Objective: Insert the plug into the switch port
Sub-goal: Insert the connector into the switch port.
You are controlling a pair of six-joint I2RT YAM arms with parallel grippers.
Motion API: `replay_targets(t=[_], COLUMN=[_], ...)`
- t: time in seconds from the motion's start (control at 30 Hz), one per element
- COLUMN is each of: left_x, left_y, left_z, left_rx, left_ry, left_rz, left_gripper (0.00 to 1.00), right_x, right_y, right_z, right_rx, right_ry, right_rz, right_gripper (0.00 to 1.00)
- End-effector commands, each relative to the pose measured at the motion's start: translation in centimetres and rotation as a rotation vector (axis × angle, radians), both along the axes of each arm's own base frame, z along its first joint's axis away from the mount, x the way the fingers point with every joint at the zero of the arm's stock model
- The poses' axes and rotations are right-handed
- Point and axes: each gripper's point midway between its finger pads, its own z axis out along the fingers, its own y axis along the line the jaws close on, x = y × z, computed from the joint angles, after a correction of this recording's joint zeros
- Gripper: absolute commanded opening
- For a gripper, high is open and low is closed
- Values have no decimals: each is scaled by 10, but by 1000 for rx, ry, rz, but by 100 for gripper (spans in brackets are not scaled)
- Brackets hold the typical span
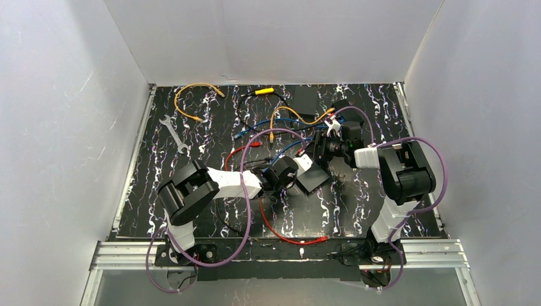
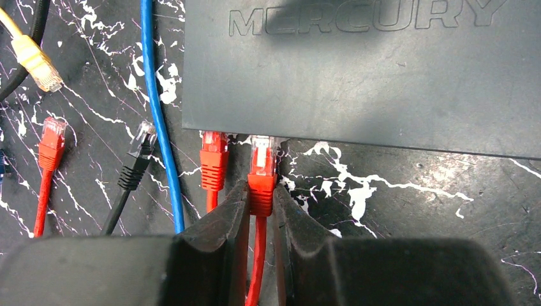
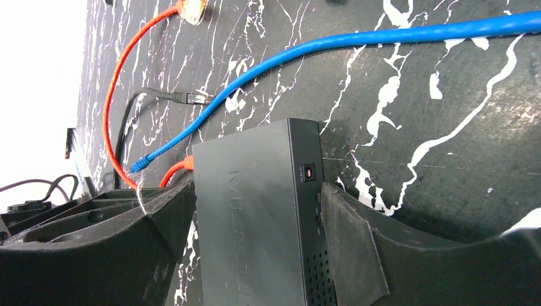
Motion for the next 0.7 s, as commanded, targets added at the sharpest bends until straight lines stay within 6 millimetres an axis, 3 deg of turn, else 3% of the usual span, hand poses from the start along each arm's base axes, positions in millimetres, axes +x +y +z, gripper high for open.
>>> replay_targets(t=[0.0, 0.37, 0.67], left_x=[4, -15, -4], left_y=[-15, -26, -19], left_z=[26, 25, 29], left_rx=[-105, -195, -177], left_ry=[-46, 38, -7], left_rz=[-2, -54, 12], left_gripper=[0, 0, 0], right_x=[-26, -25, -25], right_y=[-2, -6, -11], right_z=[-34, -40, -42], right_rx=[-49, -88, -120], right_ry=[155, 172, 179], right_rz=[16, -10, -32], right_gripper=[80, 79, 79])
